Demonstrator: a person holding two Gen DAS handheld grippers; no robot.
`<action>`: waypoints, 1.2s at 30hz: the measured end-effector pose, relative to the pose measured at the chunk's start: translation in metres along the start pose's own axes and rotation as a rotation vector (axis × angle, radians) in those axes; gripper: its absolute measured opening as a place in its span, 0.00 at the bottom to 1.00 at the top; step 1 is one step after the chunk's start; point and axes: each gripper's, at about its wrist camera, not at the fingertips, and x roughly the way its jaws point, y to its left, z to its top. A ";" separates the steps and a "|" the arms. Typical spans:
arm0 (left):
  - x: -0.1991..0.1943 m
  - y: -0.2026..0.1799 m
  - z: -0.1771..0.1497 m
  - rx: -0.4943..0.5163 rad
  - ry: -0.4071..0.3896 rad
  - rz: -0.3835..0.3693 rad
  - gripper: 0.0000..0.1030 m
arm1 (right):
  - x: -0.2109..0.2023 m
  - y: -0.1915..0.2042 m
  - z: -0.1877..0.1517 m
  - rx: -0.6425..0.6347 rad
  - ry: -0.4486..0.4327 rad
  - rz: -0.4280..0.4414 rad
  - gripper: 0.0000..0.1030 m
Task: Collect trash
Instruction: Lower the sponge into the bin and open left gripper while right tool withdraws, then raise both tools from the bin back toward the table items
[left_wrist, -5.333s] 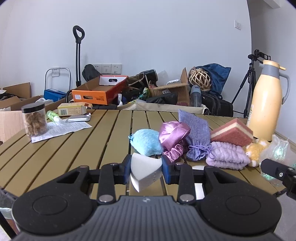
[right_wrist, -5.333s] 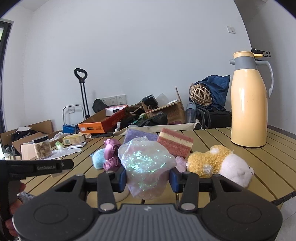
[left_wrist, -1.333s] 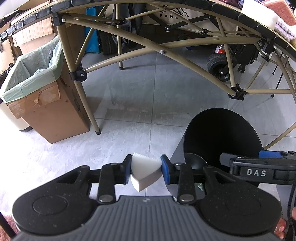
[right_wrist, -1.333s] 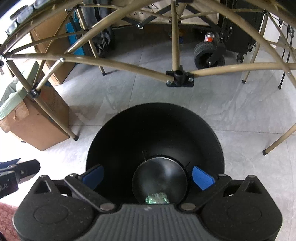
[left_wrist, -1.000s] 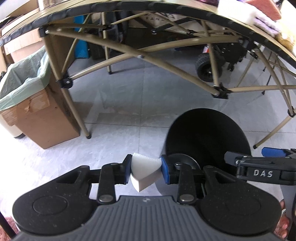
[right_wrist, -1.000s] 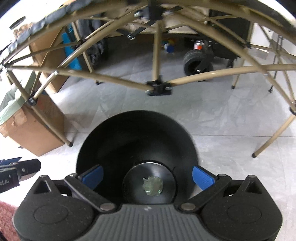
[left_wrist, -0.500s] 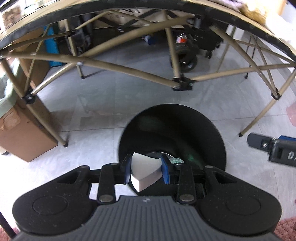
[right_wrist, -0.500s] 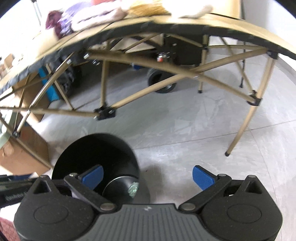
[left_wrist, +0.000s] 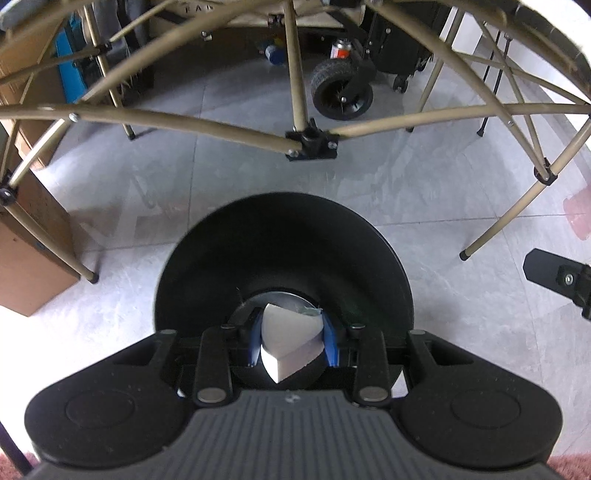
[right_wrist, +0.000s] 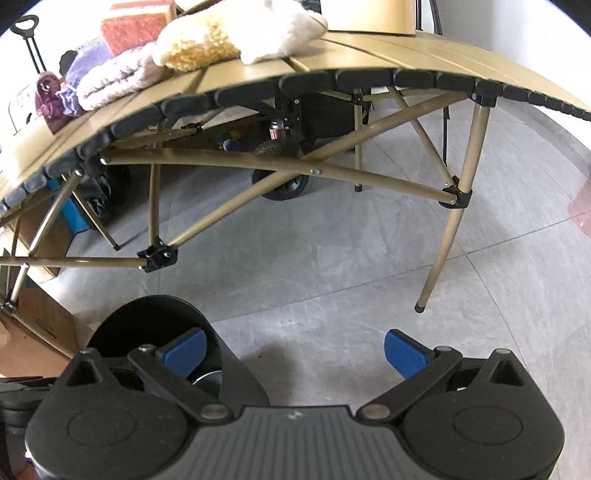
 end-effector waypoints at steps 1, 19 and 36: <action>0.003 -0.001 0.000 -0.002 0.006 0.001 0.32 | 0.002 -0.001 0.000 0.002 0.004 -0.003 1.00; 0.018 -0.004 0.002 -0.016 0.042 0.056 0.80 | 0.016 -0.006 -0.002 0.001 0.037 -0.027 1.00; 0.011 -0.004 0.001 0.015 -0.014 0.083 1.00 | 0.016 -0.004 -0.001 0.003 0.040 -0.014 1.00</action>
